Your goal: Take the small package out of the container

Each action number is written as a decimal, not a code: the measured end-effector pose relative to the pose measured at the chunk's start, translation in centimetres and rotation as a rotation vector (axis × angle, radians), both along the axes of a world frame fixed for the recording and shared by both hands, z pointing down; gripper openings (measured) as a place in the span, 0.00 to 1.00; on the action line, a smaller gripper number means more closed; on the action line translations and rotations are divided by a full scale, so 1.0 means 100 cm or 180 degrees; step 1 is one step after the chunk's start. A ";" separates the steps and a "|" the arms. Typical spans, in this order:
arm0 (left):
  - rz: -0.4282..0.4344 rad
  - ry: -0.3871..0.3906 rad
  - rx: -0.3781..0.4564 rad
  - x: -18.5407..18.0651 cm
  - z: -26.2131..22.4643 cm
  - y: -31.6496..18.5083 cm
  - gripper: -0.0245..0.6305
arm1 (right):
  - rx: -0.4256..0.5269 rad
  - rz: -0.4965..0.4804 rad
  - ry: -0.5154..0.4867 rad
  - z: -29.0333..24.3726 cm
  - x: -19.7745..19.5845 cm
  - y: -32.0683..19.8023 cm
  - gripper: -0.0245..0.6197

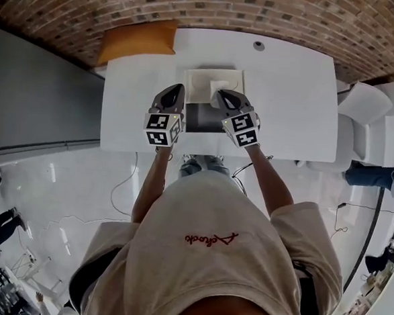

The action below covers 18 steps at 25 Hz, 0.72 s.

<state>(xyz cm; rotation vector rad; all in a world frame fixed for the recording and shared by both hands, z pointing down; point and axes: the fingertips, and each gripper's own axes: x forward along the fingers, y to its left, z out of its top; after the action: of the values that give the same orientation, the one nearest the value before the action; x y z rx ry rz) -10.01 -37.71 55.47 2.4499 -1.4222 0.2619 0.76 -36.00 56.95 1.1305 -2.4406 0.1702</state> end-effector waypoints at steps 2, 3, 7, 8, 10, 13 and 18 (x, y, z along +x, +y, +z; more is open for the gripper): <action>0.0005 -0.0008 0.0039 0.001 -0.006 0.000 0.05 | 0.0045 0.0050 -0.0046 -0.007 0.000 0.000 0.05; 0.0003 -0.0009 0.0065 0.001 -0.010 -0.001 0.05 | 0.0066 0.0076 -0.0068 -0.012 0.001 0.000 0.05; -0.0048 -0.0007 0.0234 -0.004 -0.030 -0.014 0.05 | 0.0269 0.0191 -0.0216 -0.041 0.003 -0.014 0.05; -0.0064 -0.0002 0.0261 -0.005 -0.034 -0.014 0.05 | 0.0334 0.0210 -0.0258 -0.048 0.003 -0.015 0.05; -0.0077 -0.0001 0.0296 -0.007 -0.040 -0.012 0.05 | 0.0416 0.0236 -0.0311 -0.059 0.003 -0.014 0.05; -0.0078 -0.0007 0.0358 -0.007 -0.049 -0.013 0.05 | 0.0495 0.0267 -0.0348 -0.069 0.003 -0.015 0.05; -0.0096 0.0012 0.0441 -0.006 -0.062 -0.017 0.05 | 0.0575 0.0310 -0.0389 -0.079 0.003 -0.018 0.05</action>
<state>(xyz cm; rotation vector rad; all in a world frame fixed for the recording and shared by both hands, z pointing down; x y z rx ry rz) -10.61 -39.39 49.31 2.5337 -1.5220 0.1568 1.04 -37.82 49.07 1.3545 -2.5507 0.0501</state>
